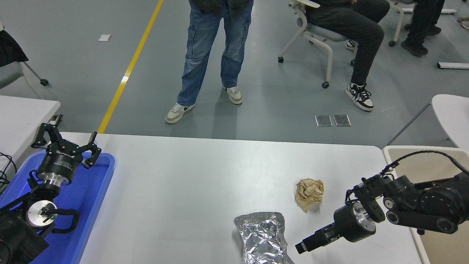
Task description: Clean the table surface
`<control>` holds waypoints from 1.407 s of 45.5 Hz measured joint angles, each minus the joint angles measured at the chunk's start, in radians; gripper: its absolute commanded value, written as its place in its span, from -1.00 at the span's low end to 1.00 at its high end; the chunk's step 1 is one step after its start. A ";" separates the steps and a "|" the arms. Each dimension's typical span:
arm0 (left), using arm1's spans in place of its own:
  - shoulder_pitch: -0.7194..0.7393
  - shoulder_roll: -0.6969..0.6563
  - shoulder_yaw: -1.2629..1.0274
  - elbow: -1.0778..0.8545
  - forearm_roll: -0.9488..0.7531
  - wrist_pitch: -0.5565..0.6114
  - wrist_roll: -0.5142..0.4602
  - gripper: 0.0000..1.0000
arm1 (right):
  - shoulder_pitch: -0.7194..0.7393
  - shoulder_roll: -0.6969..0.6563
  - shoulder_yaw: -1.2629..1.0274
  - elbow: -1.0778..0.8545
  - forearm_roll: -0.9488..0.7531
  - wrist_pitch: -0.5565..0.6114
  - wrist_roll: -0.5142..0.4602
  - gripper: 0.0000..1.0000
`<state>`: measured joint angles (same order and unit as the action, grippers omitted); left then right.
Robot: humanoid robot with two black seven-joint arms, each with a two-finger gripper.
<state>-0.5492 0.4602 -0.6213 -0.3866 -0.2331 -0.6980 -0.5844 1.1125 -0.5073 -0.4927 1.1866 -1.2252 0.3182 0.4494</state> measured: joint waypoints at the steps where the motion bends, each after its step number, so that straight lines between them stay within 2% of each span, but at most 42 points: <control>1: 0.000 0.000 0.000 0.000 0.000 0.000 0.000 1.00 | -0.003 0.004 0.000 -0.002 0.001 -0.002 -0.003 0.96; 15: 0.000 0.000 0.000 0.000 0.000 0.000 0.000 1.00 | -0.013 0.058 0.018 -0.024 0.056 -0.016 -0.040 0.96; 43: 0.000 0.000 0.000 0.000 0.000 0.000 0.000 1.00 | -0.041 0.143 0.027 -0.078 0.083 -0.022 -0.051 0.94; 52: 0.000 0.000 0.000 0.000 0.000 0.000 0.000 1.00 | -0.061 0.156 0.027 -0.100 0.079 -0.034 -0.051 0.74; 58: 0.000 0.000 0.000 0.000 0.000 0.000 0.000 1.00 | -0.072 0.162 0.022 -0.119 0.077 -0.043 -0.051 0.71; 64: 0.000 0.000 0.000 0.000 0.000 0.000 0.000 1.00 | -0.082 0.166 0.019 -0.130 0.075 -0.048 -0.051 0.59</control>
<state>-0.5492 0.4602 -0.6213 -0.3866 -0.2332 -0.6980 -0.5844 1.0306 -0.3418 -0.4740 1.0566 -1.1499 0.2699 0.3988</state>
